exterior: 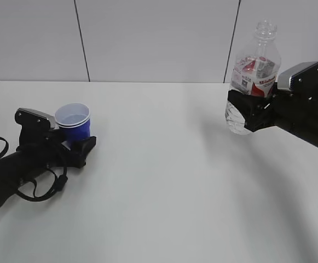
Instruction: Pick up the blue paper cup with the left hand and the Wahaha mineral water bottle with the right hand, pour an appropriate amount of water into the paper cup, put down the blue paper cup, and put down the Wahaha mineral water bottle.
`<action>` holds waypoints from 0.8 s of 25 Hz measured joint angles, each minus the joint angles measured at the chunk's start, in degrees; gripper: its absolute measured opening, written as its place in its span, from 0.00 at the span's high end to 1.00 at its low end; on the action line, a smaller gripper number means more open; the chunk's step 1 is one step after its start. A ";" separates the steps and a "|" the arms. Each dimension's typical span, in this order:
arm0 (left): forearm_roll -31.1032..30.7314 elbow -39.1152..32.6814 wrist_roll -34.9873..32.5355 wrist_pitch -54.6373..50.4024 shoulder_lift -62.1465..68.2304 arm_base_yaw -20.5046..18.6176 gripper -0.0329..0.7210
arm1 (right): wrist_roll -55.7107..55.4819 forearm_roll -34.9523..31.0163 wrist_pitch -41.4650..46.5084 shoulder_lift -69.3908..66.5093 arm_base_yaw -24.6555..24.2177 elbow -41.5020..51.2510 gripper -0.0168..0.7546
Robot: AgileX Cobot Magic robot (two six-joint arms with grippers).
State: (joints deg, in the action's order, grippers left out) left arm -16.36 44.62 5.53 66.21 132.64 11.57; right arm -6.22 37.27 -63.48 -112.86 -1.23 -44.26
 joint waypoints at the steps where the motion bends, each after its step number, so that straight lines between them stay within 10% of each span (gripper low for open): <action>1: 0.00 -0.68 0.00 0.00 -0.57 0.00 0.17 | 0.00 0.00 0.00 0.00 0.00 0.00 0.37; 20: 9.49 -28.08 -9.31 -0.98 -25.97 0.00 0.18 | 0.00 0.00 0.00 0.00 0.00 0.00 0.37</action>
State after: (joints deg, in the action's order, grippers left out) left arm -6.87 16.54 -3.79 65.23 106.67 11.57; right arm -6.22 37.27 -63.48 -112.86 -1.23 -44.26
